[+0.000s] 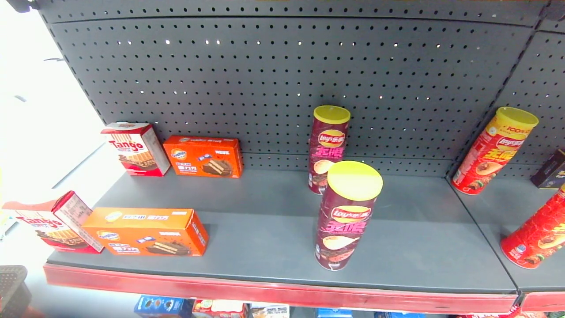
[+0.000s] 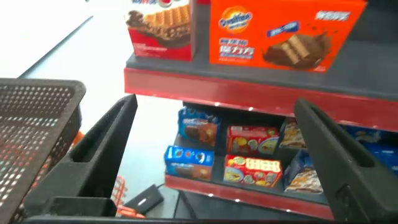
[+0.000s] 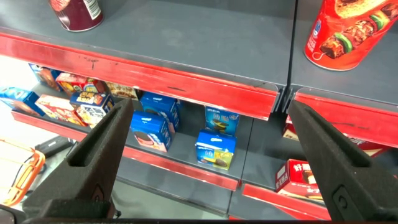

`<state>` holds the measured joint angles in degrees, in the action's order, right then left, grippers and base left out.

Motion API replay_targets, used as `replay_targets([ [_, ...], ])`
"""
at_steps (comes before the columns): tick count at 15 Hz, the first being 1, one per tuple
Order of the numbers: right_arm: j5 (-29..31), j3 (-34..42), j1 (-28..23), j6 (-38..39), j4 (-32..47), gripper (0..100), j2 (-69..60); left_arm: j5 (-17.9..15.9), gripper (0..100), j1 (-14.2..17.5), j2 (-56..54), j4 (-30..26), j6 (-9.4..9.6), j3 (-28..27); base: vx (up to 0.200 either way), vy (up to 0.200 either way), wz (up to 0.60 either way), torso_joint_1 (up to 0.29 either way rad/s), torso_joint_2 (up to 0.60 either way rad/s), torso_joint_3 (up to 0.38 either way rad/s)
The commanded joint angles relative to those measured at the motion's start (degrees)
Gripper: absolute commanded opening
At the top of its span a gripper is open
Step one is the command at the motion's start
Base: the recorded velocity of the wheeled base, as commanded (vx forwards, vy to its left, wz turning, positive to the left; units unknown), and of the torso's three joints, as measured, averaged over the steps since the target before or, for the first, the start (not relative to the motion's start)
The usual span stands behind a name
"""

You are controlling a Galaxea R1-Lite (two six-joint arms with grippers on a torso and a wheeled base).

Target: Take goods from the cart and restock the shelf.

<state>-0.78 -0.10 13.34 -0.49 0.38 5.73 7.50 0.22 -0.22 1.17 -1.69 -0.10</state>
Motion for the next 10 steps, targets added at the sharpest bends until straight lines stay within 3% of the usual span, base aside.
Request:
replay_targets([
  [1,-0.01,0.01,0.02,-0.04,-0.03,100,-0.02,0.24,100,-0.04,0.22,-0.12,0.02,0.1,0.0,0.0,0.0,0.0,0.0,0.0],
  [6,-0.71,-1.84,1.78,-1.01,-1.26,100,0.33,-0.82,100,-0.13,0.22,-0.64,0.2,-0.08,0.0,0.0,0.0,0.0,0.0,0.0],
  [7,-0.71,-11.86,2.22,0.22,-0.99,100,9.39,-1.17,100,-0.13,0.22,-0.64,0.2,-0.08,0.0,0.0,0.0,0.0,0.0,0.0],
  [10,-7.75,-22.4,5.74,-3.03,0.94,100,26.44,-1.34,100,-0.13,0.22,-0.82,0.29,-0.08,0.0,0.0,0.0,0.0,0.0,0.0],
])
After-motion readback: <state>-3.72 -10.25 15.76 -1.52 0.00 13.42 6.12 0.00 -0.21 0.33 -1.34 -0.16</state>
